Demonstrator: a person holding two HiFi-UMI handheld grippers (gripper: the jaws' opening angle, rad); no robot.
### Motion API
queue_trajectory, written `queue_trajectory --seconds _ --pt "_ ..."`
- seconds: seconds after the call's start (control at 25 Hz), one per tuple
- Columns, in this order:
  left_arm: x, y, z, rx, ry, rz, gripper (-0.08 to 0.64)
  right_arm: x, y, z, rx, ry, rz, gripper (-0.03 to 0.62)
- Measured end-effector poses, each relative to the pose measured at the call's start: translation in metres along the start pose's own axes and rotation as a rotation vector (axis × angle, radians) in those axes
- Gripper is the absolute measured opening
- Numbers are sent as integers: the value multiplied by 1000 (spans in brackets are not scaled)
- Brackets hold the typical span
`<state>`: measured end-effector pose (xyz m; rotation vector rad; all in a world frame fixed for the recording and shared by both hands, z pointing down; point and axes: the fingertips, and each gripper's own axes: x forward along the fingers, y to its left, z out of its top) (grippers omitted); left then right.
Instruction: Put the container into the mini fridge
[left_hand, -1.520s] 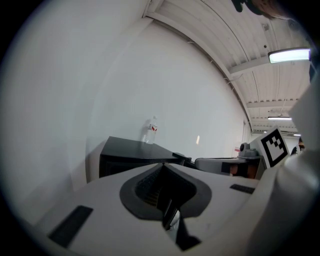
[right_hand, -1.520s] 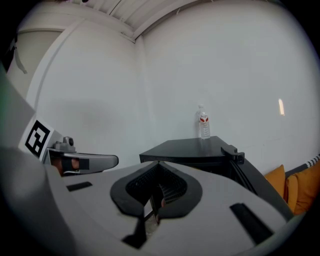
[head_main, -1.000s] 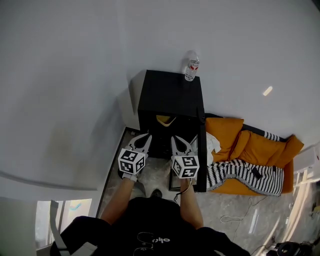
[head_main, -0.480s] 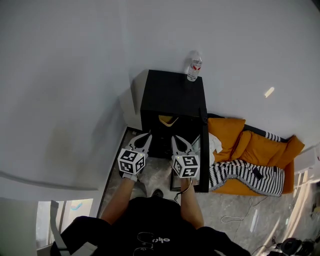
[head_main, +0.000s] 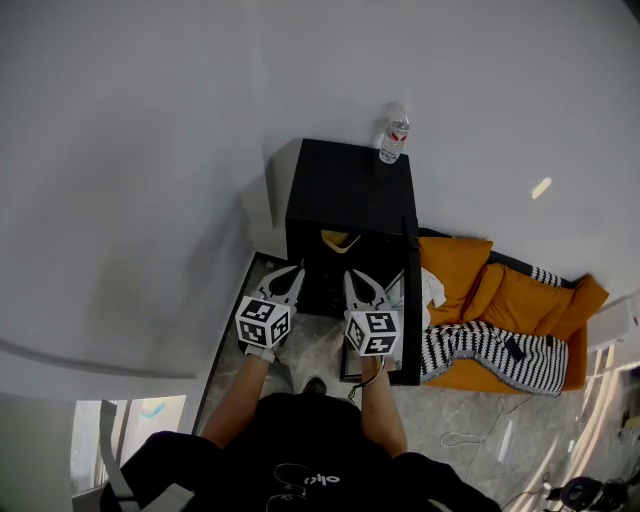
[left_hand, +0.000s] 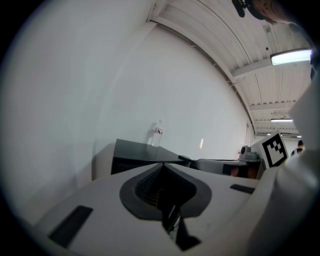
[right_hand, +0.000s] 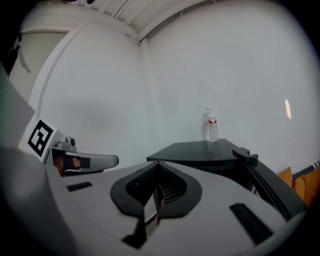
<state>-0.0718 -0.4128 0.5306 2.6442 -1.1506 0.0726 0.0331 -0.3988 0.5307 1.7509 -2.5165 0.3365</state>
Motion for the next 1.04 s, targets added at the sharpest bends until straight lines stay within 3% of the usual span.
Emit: queue_trajectory --seconds 1.04 --pt "-10 20 0 4 1 1 8 17 14 -2 -18 5 -15 0"
